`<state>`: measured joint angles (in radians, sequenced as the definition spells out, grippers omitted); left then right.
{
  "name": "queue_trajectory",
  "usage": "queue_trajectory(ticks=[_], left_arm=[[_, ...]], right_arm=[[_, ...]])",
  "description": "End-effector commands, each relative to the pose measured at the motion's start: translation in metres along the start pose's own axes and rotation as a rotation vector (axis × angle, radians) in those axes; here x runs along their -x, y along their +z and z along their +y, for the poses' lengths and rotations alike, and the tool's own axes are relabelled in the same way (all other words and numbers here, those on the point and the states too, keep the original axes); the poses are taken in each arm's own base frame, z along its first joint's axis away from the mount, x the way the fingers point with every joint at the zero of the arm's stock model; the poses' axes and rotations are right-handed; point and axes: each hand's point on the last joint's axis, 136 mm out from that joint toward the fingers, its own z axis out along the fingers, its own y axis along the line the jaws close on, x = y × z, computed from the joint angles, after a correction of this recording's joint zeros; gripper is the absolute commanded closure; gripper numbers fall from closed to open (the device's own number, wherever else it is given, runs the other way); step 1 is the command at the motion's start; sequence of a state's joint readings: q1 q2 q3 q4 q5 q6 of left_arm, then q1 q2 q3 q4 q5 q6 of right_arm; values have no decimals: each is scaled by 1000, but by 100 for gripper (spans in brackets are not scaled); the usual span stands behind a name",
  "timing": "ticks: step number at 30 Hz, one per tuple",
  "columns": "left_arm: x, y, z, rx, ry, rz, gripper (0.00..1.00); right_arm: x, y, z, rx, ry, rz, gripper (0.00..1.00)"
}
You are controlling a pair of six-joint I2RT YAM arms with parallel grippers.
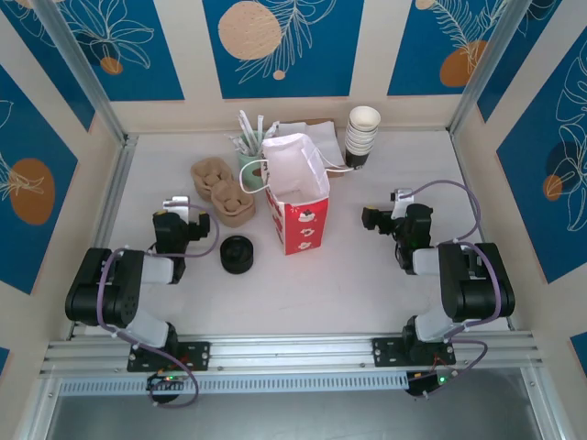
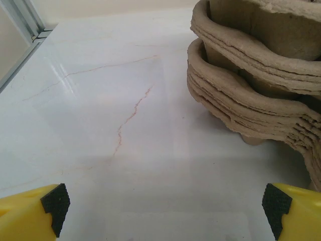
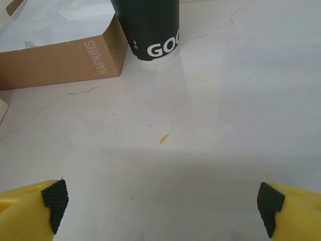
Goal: Pack the takeout coffee
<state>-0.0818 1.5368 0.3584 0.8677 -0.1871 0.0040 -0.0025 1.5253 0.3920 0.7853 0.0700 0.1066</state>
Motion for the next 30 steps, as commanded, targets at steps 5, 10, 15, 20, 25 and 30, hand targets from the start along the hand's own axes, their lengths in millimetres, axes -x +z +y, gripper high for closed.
queue_trajectory(ticks=[5,10,15,20,25,30], left_arm=[[11,2,-3,-5,12,-30,0],[11,2,-3,-5,11,-30,0],[11,2,-3,-5,11,-30,0],[15,0,-3,-5,14,-33,0],[49,-25,16,74,-14,-36,0],[101,-76,43,177,-62,-85,0]], right_arm=[[16,2,2,17,-16,-46,1],[17,2,2,17,-17,-49,1],[17,2,2,16,-17,-49,1],[19,1,2,12,-13,-52,1],[38,-8,-11,-68,35,-19,1],[68,-31,-22,-160,52,-13,1]])
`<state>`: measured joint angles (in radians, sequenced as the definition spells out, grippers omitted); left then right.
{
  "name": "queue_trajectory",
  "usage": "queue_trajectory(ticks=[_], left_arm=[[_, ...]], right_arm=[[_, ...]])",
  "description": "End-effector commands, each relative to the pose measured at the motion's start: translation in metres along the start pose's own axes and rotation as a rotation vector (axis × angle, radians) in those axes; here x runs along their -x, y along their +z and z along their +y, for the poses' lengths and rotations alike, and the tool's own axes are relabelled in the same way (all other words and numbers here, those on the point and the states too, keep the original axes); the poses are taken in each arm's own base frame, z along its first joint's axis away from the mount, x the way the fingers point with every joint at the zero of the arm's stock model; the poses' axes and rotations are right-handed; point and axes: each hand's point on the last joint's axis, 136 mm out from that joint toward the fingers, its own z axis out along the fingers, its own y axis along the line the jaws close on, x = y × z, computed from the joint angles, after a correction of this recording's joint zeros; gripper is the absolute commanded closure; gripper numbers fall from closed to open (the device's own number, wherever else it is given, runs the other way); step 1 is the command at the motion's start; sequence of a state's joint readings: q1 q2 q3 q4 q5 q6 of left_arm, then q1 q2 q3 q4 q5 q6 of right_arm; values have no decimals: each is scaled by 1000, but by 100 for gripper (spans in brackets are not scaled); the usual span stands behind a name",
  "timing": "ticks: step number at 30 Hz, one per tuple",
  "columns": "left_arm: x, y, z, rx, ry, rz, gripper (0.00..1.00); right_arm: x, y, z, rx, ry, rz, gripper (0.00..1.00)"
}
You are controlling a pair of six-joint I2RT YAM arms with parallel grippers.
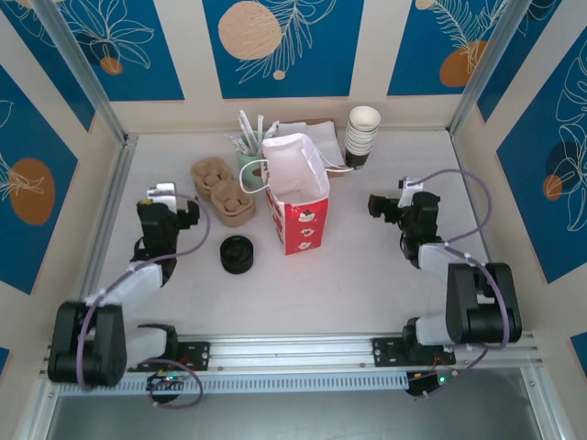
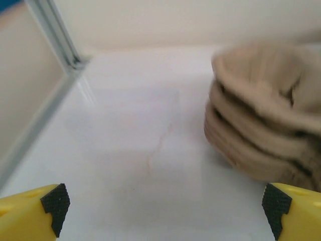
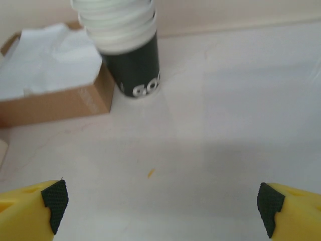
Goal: Pack the takeout coffee
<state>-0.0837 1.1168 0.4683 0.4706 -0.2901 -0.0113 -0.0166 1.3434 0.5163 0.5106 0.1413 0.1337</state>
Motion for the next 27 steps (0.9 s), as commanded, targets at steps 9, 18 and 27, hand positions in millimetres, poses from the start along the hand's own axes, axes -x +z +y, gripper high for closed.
queue_trajectory(ticks=[9,18,27], left_arm=[[90,-93,45,130,-177,84,0],[87,-117,32,63,-287,324,0],[76,-106,-2,-99,-294,423,0]], right_arm=[[95,-43,-36,-250,349,194,1],[170,3,10,-24,543,289,6],[190,68,28,-27,544,342,20]])
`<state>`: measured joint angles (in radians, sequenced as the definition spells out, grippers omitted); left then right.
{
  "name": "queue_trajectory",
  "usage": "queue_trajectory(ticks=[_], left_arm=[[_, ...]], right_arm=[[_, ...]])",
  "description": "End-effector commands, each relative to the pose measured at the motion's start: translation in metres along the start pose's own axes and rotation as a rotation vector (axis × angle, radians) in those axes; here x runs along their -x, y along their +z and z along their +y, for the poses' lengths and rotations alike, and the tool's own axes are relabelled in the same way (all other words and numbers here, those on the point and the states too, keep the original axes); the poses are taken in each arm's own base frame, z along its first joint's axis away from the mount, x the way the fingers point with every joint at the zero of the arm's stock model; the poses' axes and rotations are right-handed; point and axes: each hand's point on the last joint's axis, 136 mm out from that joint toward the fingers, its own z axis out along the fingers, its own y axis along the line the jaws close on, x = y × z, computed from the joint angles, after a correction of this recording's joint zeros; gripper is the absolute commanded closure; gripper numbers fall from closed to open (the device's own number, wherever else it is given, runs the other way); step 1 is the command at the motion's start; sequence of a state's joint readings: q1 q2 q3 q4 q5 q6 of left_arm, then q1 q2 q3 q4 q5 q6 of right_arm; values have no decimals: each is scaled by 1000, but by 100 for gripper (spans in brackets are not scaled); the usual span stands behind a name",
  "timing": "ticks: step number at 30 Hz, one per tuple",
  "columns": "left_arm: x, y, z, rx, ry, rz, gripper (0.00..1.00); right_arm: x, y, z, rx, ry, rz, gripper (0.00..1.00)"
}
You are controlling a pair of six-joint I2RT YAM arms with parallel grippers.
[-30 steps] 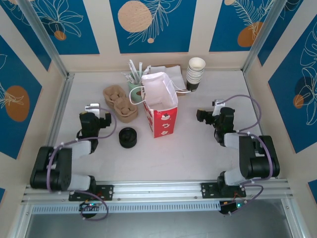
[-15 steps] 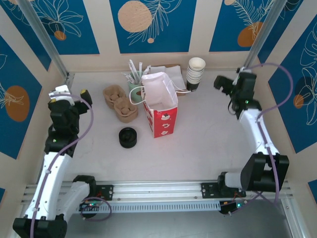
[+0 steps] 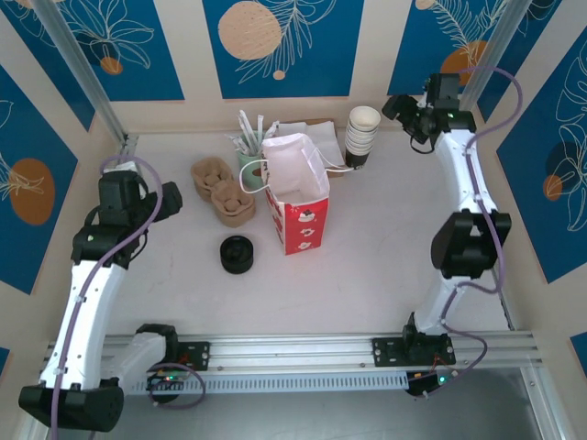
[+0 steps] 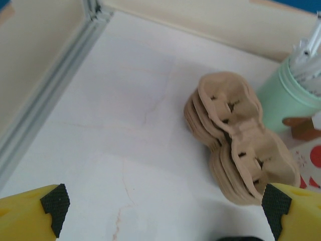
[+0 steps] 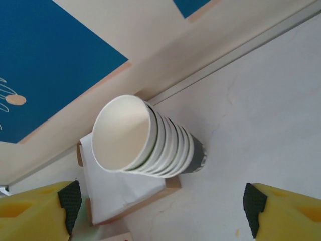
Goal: Pack the takeout coffee
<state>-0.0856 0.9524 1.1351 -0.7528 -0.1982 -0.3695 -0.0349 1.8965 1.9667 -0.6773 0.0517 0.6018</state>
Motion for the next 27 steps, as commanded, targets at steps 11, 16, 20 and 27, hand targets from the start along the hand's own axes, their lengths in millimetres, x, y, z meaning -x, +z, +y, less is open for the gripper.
queue_trajectory(ticks=[11,16,20,27], left_arm=[[0,5,-12,-34,2,57,0],[-1,10,-10,-20,5,67,0],[-2,13,-9,-12,5,73,0],[-4,16,-9,-6,9,82,0]], right_arm=[[-1,52,12,-71,-38,74,42],[-3,64,10,-76,-50,82,46],[-2,69,11,-66,-56,83,55],[-3,76,13,-73,-81,72,62]])
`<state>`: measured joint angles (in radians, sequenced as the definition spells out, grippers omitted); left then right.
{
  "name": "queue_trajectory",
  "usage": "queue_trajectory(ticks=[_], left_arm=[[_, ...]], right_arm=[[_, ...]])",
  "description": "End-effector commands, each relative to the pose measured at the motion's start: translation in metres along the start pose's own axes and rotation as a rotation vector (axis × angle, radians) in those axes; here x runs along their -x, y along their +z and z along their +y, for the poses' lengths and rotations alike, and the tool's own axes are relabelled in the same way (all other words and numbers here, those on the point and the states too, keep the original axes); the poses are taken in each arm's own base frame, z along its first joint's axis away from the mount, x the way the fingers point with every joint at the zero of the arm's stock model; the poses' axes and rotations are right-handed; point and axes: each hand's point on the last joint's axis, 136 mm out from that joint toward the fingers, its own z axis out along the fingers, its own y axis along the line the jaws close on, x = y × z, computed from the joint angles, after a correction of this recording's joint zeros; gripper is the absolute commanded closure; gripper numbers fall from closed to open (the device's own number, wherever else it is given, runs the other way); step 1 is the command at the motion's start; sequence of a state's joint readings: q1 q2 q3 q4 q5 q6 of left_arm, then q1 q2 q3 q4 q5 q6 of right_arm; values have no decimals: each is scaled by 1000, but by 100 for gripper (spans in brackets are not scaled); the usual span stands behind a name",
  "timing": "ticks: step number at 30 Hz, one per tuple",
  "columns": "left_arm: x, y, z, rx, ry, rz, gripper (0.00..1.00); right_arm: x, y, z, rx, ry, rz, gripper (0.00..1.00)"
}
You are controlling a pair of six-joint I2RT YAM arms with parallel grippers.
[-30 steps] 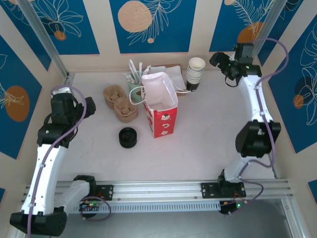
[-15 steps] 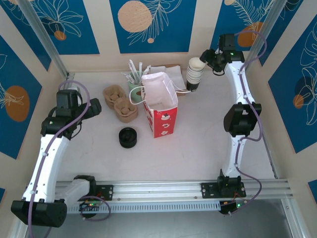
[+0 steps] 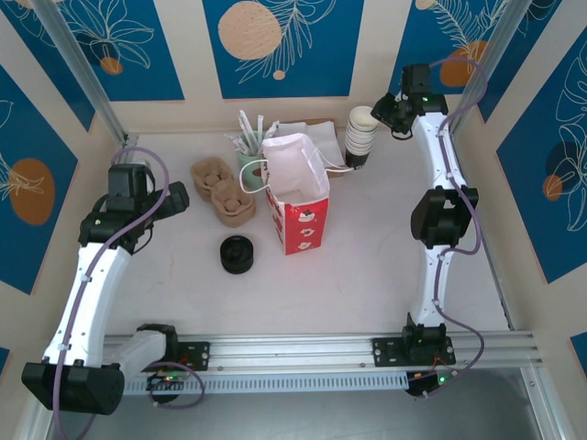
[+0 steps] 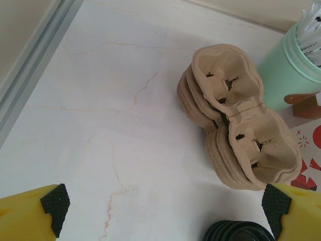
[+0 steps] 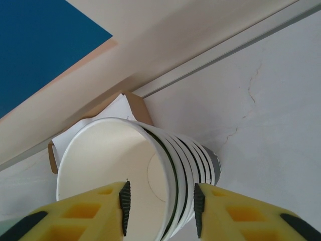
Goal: Pack the takeout coffee
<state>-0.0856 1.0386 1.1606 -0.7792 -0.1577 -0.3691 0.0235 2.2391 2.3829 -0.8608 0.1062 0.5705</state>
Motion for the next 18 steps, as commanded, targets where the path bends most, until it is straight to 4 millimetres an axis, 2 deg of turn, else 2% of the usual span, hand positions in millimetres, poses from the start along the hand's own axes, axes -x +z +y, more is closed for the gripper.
queue_trajectory(ticks=[1,12,18], left_arm=[[7,-4,-2,1,-3,-12,0],[4,-3,-3,-4,-1,-9,0],[5,-2,-2,-1,2,-10,0]], right_arm=[[4,1,5,-9,-30,-24,63],[1,11,8,5,-37,-12,65],[-2,16,7,1,-36,-4,76]])
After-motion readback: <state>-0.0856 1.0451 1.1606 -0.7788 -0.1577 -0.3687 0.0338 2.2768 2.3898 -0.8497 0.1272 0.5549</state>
